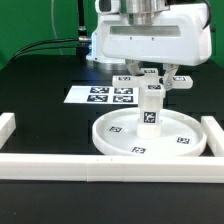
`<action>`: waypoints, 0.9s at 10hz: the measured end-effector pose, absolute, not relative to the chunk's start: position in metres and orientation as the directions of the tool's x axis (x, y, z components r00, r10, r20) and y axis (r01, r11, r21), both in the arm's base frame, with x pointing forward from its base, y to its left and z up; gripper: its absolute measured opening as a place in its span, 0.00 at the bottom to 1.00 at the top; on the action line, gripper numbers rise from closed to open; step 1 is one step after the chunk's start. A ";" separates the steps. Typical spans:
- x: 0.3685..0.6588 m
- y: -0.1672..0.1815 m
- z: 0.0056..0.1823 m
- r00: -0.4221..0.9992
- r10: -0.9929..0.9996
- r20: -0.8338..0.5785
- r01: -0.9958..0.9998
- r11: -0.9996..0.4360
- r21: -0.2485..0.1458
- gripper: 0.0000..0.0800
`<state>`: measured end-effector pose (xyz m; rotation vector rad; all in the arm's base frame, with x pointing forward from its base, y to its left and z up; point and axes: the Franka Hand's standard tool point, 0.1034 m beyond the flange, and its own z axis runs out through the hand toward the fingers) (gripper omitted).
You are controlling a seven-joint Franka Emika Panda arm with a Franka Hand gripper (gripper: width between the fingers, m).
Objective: Assemble round table
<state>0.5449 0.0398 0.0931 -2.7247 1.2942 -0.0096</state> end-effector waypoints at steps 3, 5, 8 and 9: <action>0.546 0.040 0.093 0.535 -0.843 -0.060 -0.842 -0.527 -0.113 0.57; 0.547 0.041 0.104 0.564 -0.823 -0.064 -0.824 -0.555 -0.116 0.77; 0.553 0.046 0.141 0.591 -0.803 -0.072 -0.804 -0.579 -0.138 0.81; 0.552 0.046 0.137 0.593 -0.802 -0.074 -0.803 -0.581 -0.133 0.81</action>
Offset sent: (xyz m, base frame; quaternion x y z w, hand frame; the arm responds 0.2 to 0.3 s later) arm 0.0000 0.0000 0.0000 0.0000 0.0000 0.0000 1.0000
